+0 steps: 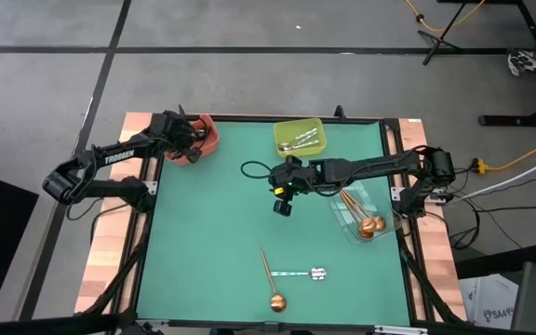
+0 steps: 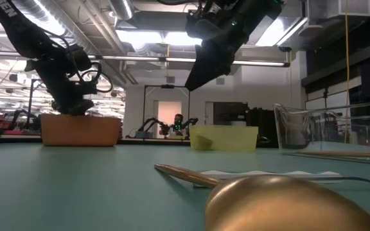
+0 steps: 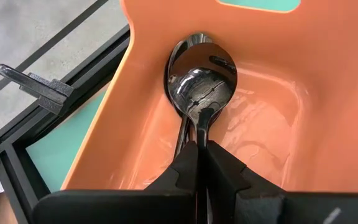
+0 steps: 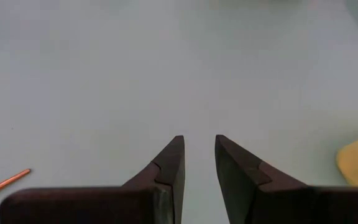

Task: Sort silverware by color (type)
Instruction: Put the black spoon into the orange bin, then put the white and green spoon into the yellow bin

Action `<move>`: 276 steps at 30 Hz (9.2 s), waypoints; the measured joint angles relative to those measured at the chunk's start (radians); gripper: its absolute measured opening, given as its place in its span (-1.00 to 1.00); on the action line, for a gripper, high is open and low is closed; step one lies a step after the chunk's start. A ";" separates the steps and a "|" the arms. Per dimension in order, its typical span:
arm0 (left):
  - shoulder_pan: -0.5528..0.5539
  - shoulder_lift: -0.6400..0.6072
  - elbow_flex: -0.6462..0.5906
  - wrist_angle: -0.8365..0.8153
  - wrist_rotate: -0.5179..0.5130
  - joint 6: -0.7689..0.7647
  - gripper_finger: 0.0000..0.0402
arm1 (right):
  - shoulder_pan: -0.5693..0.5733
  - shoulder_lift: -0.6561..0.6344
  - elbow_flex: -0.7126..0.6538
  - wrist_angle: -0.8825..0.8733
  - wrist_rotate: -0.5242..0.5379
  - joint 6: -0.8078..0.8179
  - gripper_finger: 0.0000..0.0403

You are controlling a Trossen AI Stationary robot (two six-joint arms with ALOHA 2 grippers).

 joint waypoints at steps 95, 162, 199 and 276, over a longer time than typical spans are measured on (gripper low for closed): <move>-0.123 -0.293 0.019 0.022 0.134 -0.031 -0.64 | 0.366 0.000 0.000 -0.165 -0.001 0.342 -0.60; -0.481 -0.293 0.019 0.021 0.125 -0.030 -0.64 | 0.641 0.242 0.000 -0.188 0.045 0.490 -0.61; -0.481 -0.294 0.019 0.022 0.126 -0.031 -0.64 | 0.640 0.227 0.080 -0.433 0.160 0.503 -1.00; -0.599 -0.294 0.019 0.164 0.126 -0.030 -0.64 | -0.263 -0.084 -0.771 1.496 0.689 1.193 -1.00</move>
